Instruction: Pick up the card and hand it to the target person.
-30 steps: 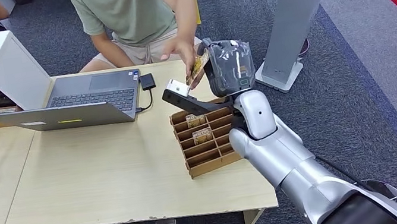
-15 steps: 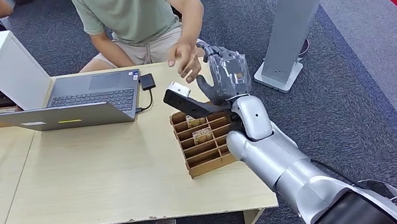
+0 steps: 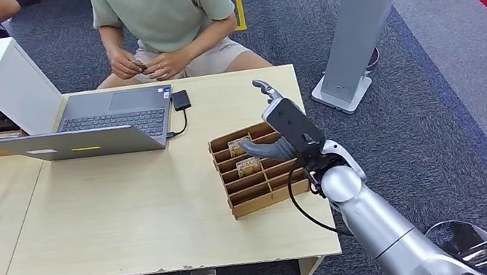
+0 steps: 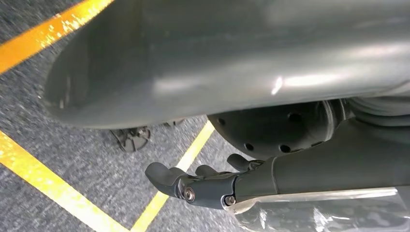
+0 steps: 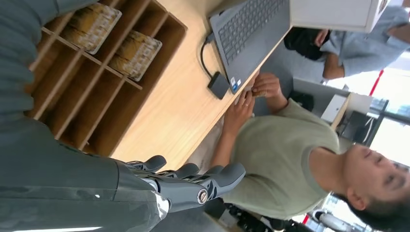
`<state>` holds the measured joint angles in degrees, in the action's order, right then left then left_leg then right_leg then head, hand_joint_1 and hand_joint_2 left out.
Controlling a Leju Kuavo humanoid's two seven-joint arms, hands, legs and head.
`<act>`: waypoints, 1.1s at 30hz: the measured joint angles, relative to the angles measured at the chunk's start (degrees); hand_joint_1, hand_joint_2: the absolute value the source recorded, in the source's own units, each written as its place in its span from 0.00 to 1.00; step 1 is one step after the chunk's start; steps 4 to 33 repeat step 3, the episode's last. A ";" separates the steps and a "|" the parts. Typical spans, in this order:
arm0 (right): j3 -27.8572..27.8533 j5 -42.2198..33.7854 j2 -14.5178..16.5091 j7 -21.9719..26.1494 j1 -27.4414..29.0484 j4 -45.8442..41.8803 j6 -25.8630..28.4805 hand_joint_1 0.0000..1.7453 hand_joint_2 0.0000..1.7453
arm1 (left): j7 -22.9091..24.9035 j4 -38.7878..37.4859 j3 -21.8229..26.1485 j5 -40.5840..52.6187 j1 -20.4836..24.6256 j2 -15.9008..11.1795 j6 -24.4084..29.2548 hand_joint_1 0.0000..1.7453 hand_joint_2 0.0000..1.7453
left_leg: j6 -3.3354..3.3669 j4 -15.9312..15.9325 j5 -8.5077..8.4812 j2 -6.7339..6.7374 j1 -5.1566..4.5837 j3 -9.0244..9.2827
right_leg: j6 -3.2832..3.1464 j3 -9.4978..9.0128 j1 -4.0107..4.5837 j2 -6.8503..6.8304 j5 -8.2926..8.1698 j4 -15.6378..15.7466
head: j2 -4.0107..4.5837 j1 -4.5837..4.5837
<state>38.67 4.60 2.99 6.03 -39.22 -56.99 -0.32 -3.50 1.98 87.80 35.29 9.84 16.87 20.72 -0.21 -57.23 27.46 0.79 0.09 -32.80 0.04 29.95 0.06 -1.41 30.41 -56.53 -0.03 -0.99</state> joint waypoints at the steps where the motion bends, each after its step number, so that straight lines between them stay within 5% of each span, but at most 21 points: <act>1: 0.02 -1.04 -1.21 -0.19 1.01 -2.27 -1.44 0.00 1.00 | 0.27 -0.01 0.00 0.24 0.00 0.15 0.30 0.00 0.00 | 0.00 0.00 0.00 0.00 0.00 0.00 | 0.00 0.00 0.00 0.00 0.00 0.00 | 0.00 0.00; 3: 0.07 -2.51 -2.96 -0.57 2.32 -5.55 -3.52 0.00 1.00 | 0.60 -0.02 0.00 0.67 -0.01 0.43 0.57 0.00 0.00 | 0.00 0.00 0.00 0.00 0.00 -0.01 | 0.00 0.00 0.00 0.00 0.00 0.00 | 0.00 -0.01; 33: 0.07 -2.51 -2.96 -0.57 2.32 -5.55 -3.52 0.00 1.00 | 0.60 -0.02 0.00 0.67 -0.01 0.43 0.57 0.00 0.00 | 0.00 0.00 0.00 0.00 0.00 -0.01 | 0.00 0.00 0.00 0.00 0.00 0.00 | 0.00 -0.01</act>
